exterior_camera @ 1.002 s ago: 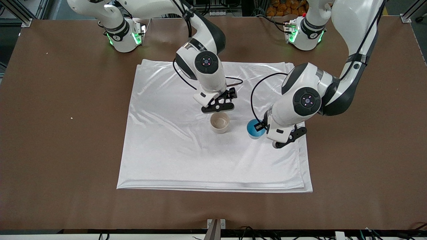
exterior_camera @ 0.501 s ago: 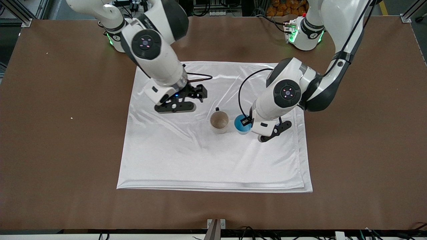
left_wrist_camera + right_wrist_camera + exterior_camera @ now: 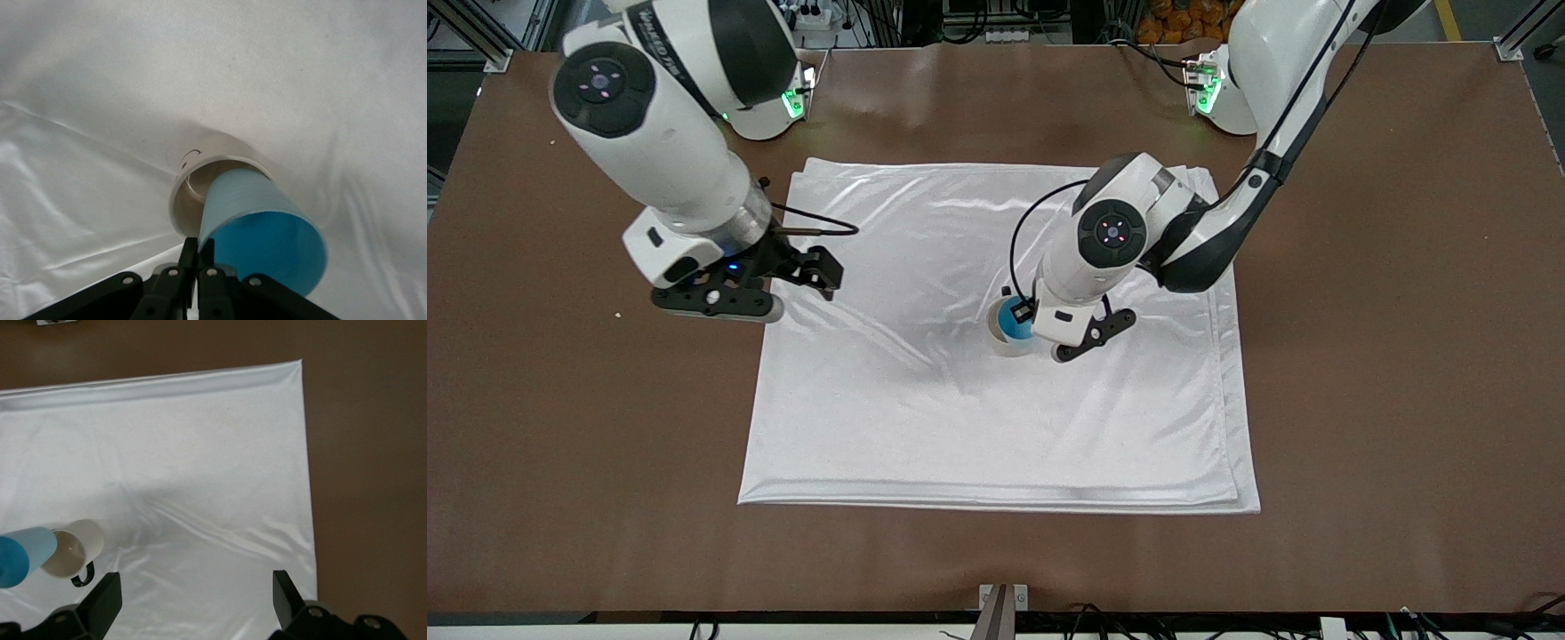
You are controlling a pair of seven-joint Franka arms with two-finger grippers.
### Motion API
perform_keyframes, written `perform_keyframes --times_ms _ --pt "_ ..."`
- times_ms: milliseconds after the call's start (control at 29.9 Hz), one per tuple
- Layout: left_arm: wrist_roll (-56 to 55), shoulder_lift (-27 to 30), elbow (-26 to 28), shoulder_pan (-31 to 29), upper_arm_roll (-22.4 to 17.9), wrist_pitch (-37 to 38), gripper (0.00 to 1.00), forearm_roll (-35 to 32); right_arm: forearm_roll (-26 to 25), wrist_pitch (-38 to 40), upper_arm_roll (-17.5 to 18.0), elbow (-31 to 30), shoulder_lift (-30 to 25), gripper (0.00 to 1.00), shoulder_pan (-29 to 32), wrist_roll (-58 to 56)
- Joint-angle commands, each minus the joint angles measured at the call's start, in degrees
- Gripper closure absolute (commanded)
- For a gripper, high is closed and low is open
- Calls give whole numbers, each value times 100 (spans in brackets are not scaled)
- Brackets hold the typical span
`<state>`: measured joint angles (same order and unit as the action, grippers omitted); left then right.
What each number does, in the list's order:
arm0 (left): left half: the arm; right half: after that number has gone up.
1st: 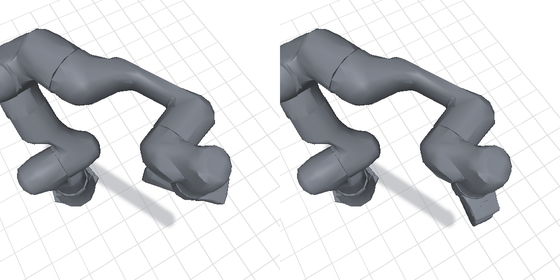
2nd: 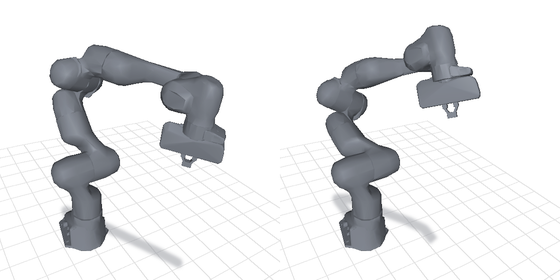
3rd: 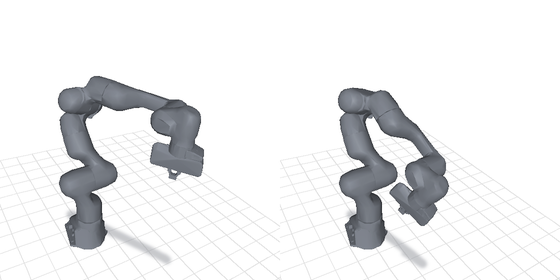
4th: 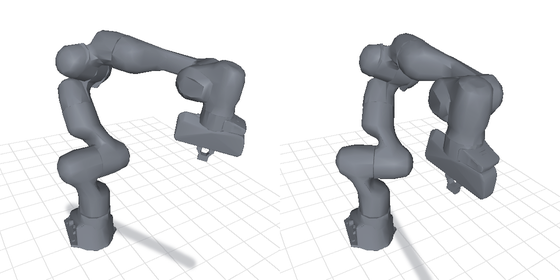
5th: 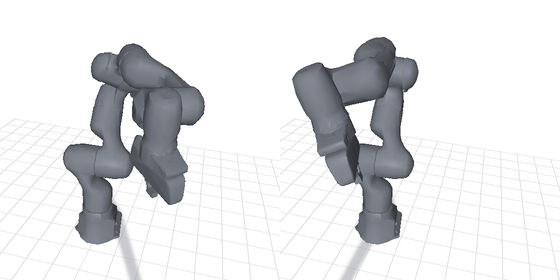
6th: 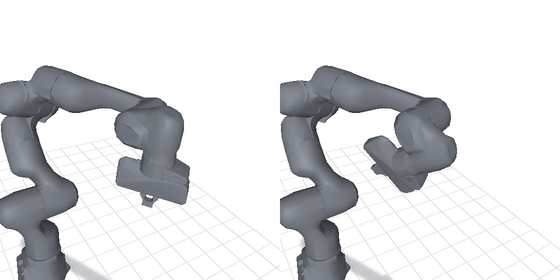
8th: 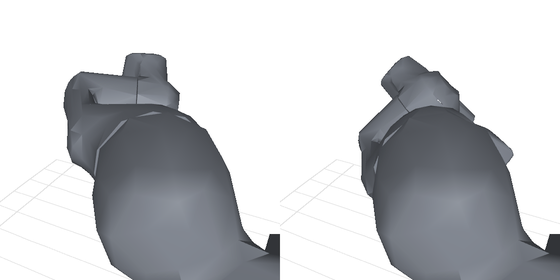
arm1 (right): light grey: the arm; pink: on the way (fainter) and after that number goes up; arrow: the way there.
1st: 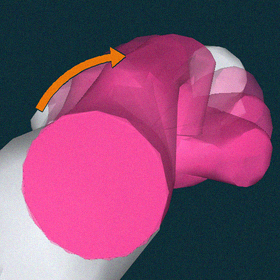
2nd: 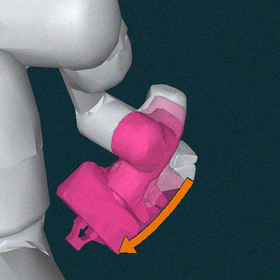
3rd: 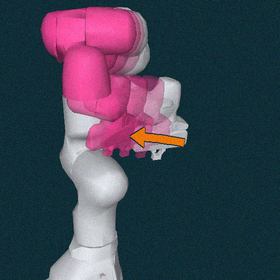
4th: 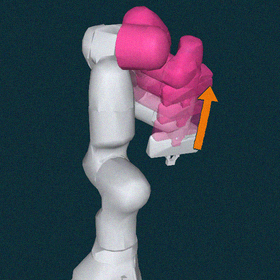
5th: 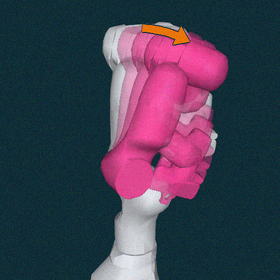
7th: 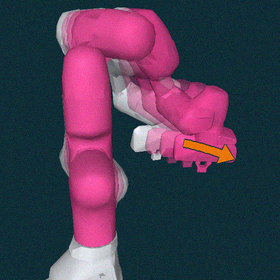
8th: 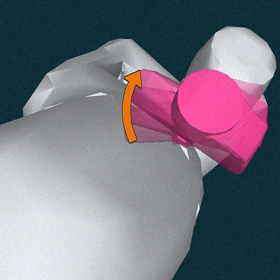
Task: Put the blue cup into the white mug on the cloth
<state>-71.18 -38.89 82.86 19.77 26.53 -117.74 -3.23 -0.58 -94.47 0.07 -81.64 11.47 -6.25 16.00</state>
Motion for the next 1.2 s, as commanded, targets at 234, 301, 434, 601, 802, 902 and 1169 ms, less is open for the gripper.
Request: perform_keyframes --times_ms 234,301,434,601,802,902,1169 --pt "43 -251 -138 62 -95 -29 100 85 -82 -18 89 -27 -66 0 677 -853" --pt "43 -260 -129 62 -95 -29 100 77 -82 -45 89 -27 -84 0 686 -862" --pt "78 -330 -129 53 -95 -29 100 68 -73 -80 28 -53 -180 0 677 -958" --pt "192 -462 -121 53 -121 -82 100 50 -65 -80 19 -141 -347 0 686 -1047" --pt "682 -453 -121 -26 -165 -82 46 59 -56 -80 10 -264 -488 0 783 -1327" --pt "1053 -409 -121 -26 -165 -82 9 103 -38 -115 -77 -334 -558 0 774 -1372" --pt "966 -356 -121 -35 -165 -38 0 112 -38 -388 -130 -677 -717 0 757 -1433"
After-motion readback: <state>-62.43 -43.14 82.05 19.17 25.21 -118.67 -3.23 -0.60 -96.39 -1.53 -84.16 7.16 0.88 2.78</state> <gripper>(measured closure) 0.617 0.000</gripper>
